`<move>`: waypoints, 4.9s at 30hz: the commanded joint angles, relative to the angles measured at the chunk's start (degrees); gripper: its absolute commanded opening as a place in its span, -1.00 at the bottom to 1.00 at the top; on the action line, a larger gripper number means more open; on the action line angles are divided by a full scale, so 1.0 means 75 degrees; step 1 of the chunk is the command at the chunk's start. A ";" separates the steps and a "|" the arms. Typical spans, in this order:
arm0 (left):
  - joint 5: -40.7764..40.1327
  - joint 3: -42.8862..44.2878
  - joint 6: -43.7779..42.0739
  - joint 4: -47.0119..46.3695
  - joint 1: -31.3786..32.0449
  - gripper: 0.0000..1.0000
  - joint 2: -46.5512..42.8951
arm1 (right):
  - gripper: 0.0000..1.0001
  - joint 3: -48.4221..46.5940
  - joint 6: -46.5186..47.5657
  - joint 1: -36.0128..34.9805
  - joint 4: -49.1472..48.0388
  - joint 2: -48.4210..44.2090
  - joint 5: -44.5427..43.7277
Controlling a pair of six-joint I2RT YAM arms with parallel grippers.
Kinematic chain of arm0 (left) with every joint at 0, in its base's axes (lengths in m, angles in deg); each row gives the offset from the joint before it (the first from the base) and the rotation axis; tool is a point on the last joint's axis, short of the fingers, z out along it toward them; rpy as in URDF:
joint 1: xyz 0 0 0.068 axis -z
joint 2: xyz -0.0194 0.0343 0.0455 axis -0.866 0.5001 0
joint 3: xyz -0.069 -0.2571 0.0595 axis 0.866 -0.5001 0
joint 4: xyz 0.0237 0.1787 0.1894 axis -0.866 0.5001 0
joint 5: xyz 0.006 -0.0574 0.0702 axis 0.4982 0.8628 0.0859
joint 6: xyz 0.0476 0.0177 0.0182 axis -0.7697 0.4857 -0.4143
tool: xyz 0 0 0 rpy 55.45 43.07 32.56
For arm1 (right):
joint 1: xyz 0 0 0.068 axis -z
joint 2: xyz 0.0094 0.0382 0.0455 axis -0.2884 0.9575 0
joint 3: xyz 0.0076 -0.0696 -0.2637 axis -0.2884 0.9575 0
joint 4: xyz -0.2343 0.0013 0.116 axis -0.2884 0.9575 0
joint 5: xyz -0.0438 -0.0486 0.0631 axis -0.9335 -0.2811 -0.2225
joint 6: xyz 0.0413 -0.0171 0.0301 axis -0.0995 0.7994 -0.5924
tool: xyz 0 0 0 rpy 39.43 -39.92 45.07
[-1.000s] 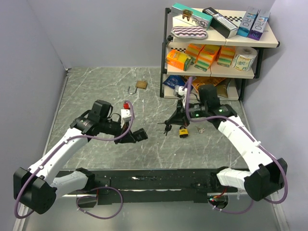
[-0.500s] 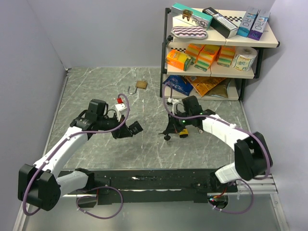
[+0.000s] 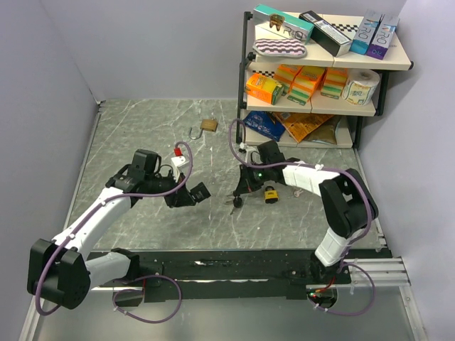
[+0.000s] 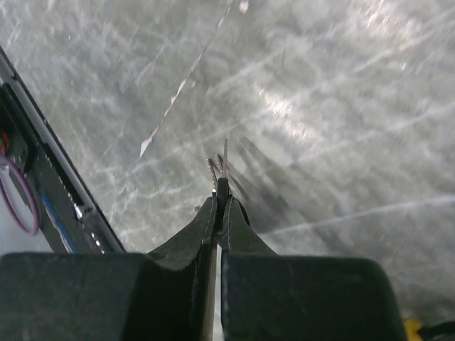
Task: Lock with the key
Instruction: Place the key at the center of the board, then place the lock at the center of the board, then move the lock to the center of the board.
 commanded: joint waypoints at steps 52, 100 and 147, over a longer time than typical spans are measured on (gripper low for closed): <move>0.1528 0.2612 0.0753 0.2715 0.1298 -0.98 0.2734 | 0.49 0.0713 0.7784 -0.4292 -0.0876 -0.3174 -0.2553; -0.2714 0.0326 0.5312 -0.2899 -0.3143 0.93 -0.1555 | -1.00 -0.3657 -0.3629 -0.3542 0.2088 0.1279 -0.6267; -0.2558 0.4891 0.1516 0.0006 -0.2699 0.93 0.3443 | 0.99 -0.3542 -0.0210 -0.2875 0.1187 -0.0674 -0.4055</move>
